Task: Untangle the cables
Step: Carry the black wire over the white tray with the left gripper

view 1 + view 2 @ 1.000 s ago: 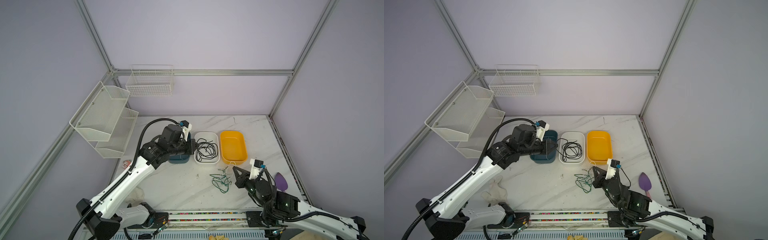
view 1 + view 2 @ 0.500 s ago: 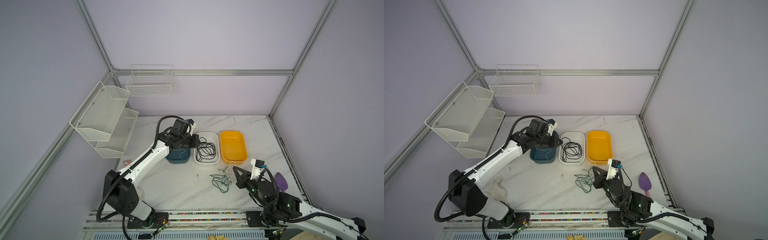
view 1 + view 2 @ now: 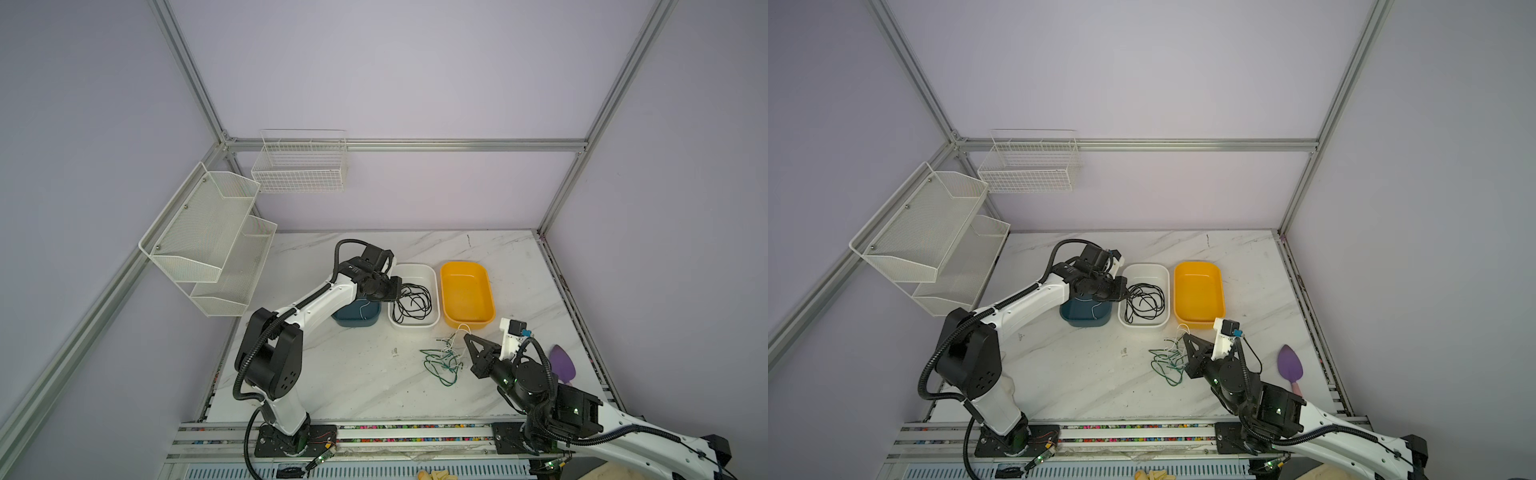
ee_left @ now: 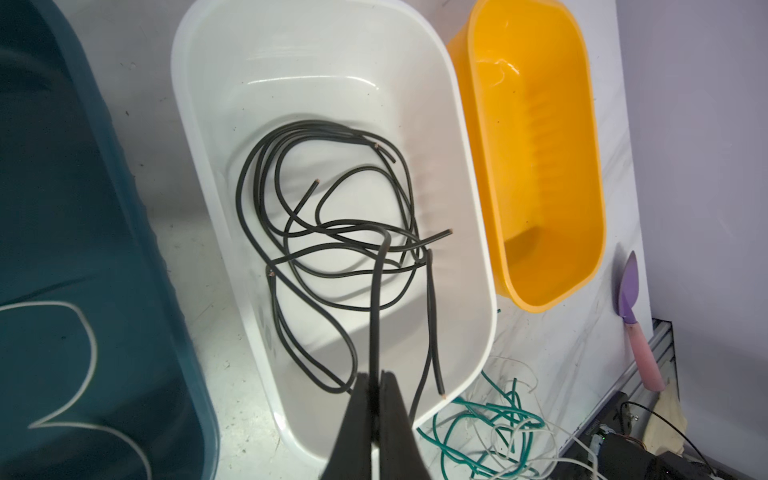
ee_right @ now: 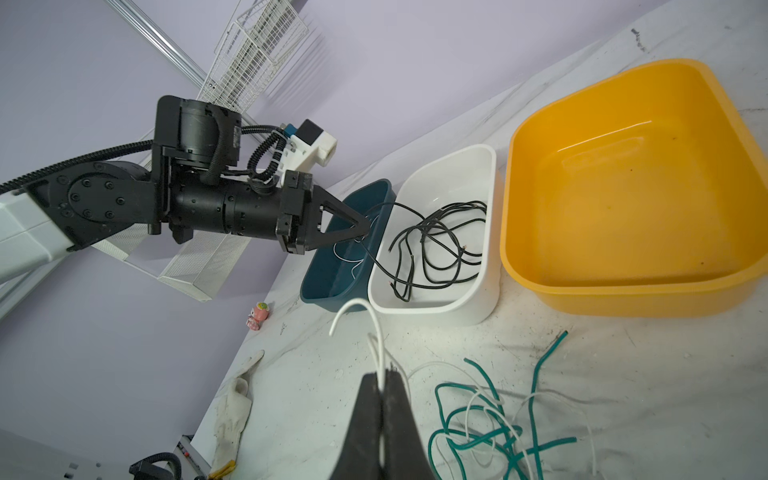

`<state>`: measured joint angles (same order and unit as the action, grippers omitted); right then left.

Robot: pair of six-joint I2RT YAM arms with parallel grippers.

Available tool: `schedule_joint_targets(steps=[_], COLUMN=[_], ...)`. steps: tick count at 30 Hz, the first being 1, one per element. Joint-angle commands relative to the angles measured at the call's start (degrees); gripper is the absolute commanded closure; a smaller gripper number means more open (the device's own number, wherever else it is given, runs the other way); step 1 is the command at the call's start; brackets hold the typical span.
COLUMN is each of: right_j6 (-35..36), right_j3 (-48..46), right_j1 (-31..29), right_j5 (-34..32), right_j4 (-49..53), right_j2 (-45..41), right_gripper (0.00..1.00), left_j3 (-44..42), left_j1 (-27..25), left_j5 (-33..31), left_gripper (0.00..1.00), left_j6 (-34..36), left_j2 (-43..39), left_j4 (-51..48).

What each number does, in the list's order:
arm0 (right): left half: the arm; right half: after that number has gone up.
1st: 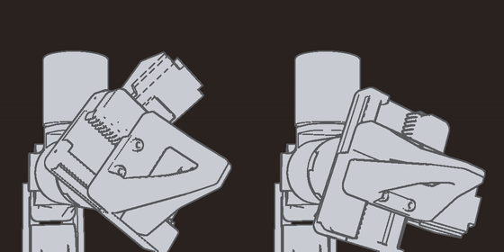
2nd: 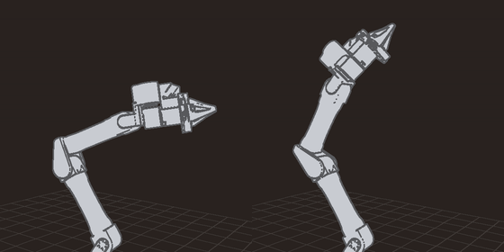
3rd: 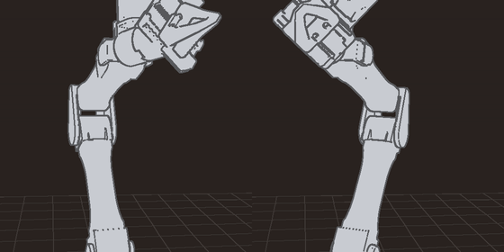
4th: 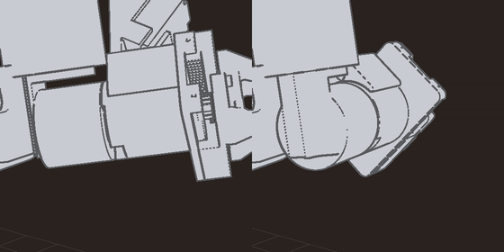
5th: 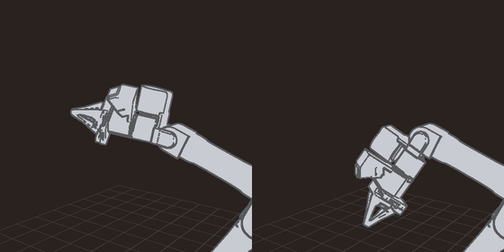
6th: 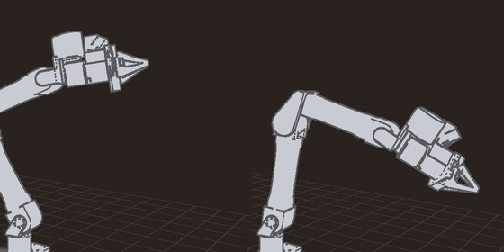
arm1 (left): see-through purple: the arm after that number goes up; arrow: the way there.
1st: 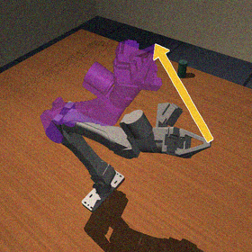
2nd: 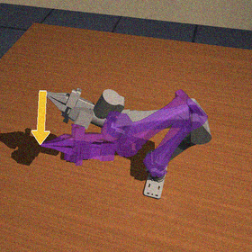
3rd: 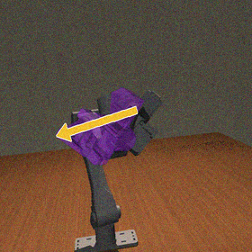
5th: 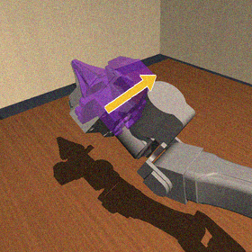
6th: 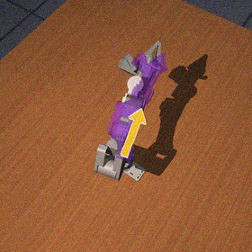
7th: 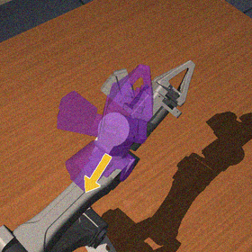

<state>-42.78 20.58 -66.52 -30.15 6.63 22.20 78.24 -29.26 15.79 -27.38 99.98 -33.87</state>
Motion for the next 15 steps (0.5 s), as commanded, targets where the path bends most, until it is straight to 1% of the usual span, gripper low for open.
schedule_joint_targets(steps=[1,6,15], right_j6=[-0.21,-0.21,-0.27], right_j3=[-0.97,-1.32,-1.82], right_j1=[0.16,0.21,0.16], right_j5=[0.36,0.53,1.67], right_j4=[-1.56,-2.48,-3.77], right_j2=[0.21,0.91,2.44], right_gripper=[1.0,1.0,1.0], left_j3=[2.59,3.46,6.09], left_j1=[0.17,-0.06,-1.17], left_j5=[-2.16,-3.48,-3.57], left_gripper=[1.0,1.0,1.0], left_j6=[2.14,2.41,2.96], left_j2=[0.59,3.59,7.17], left_j4=[1.77,1.85,1.77])
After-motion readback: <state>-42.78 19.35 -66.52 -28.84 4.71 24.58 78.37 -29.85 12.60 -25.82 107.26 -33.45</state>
